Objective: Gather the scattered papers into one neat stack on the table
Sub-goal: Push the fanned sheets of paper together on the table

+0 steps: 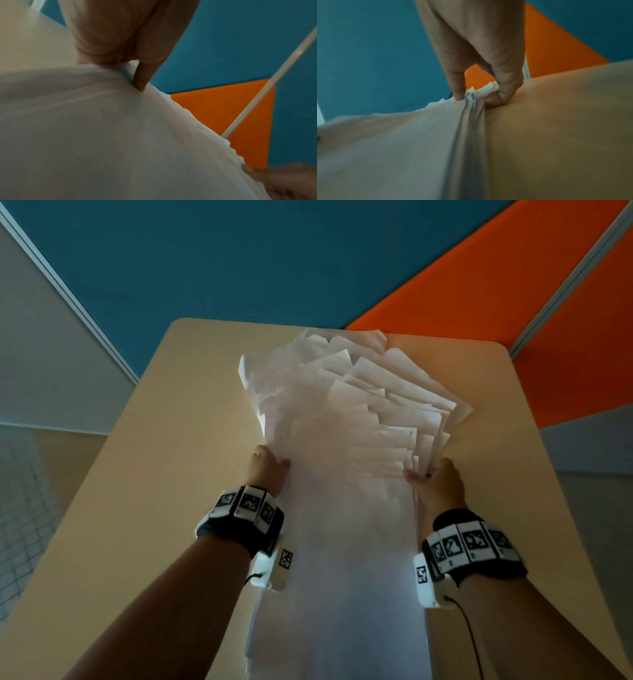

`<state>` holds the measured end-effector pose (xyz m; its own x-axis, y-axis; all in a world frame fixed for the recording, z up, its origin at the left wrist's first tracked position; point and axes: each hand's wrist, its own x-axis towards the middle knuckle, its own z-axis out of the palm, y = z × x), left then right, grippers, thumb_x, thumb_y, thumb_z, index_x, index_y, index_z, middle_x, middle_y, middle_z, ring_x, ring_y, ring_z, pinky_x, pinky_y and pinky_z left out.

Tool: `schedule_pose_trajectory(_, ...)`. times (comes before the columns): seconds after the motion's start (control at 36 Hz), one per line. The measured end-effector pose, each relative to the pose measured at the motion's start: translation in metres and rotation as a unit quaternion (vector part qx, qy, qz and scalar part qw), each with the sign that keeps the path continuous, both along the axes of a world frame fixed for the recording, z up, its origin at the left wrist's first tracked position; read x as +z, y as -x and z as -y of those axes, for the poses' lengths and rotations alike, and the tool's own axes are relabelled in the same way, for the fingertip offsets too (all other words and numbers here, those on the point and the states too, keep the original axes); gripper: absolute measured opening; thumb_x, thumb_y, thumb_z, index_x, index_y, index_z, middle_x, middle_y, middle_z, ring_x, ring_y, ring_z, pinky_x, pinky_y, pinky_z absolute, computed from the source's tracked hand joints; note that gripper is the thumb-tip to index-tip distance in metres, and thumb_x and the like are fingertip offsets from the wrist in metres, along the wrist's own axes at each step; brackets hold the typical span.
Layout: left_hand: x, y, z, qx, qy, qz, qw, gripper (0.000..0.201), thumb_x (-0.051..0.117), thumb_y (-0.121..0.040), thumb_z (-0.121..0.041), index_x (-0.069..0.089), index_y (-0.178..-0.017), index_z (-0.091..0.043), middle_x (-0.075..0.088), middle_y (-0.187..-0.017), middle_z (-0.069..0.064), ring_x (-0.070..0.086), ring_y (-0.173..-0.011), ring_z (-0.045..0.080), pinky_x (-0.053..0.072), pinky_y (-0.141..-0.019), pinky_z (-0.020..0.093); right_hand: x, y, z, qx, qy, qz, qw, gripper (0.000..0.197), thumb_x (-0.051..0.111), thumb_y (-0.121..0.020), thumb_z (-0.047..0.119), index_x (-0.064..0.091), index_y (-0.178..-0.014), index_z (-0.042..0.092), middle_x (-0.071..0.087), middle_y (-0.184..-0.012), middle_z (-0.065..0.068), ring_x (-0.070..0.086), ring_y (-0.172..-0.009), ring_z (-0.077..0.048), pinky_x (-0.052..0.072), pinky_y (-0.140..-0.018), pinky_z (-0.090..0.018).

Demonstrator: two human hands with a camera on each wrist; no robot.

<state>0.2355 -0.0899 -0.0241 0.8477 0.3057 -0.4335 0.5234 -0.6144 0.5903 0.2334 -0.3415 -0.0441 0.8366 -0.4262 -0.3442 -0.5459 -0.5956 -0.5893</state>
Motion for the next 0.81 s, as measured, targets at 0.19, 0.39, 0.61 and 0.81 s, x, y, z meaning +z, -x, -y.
schedule_pose_trajectory(0.19,-0.006,0.019,-0.006,-0.065,-0.025,-0.003,0.998,0.036,0.049,-0.091,-0.016,0.047,-0.113,0.012,0.053,-0.125,0.032,0.05,-0.116,0.041,0.04,-0.09,0.038,0.001,0.019,-0.004,0.044,0.001,-0.029,0.999,0.06,0.056,-0.089,0.025,0.033,-0.134,-0.008,0.042,-0.141,-0.027,0.042,-0.13,-0.039,0.034,-0.105,-0.038)
schedule_pose_trajectory(0.39,-0.014,0.07,-0.017,-0.078,-0.008,-0.008,0.997,0.035,0.053,-0.089,-0.016,0.051,-0.114,0.007,0.057,-0.123,0.027,0.054,-0.113,0.036,0.041,-0.091,0.035,-0.008,0.066,0.01,0.108,-0.014,-0.078,0.991,0.055,0.057,-0.088,0.03,0.043,-0.128,-0.005,0.052,-0.131,-0.025,0.051,-0.121,-0.036,0.04,-0.1,-0.039)
schedule_pose_trajectory(0.61,-0.007,0.086,-0.013,-0.01,0.023,0.003,1.0,0.04,0.056,-0.087,-0.022,0.046,-0.115,0.006,0.056,-0.121,0.027,0.053,-0.11,0.038,0.038,-0.079,0.035,-0.001,0.085,0.024,0.113,-0.016,-0.049,0.992,0.023,0.061,-0.085,0.03,0.048,-0.081,0.011,0.051,-0.081,-0.011,0.053,-0.085,-0.026,0.036,-0.071,-0.032)
schedule_pose_trajectory(0.81,-0.004,0.059,-0.02,-0.099,0.047,-0.008,0.994,0.086,0.069,-0.058,-0.061,0.049,-0.118,-0.002,0.061,-0.116,0.013,0.059,-0.108,0.03,0.044,-0.081,0.03,0.02,0.071,0.011,0.122,-0.046,-0.074,0.989,0.073,0.072,-0.077,0.029,0.033,-0.129,-0.002,0.047,-0.133,-0.019,0.047,-0.123,-0.032,0.036,-0.086,-0.028)
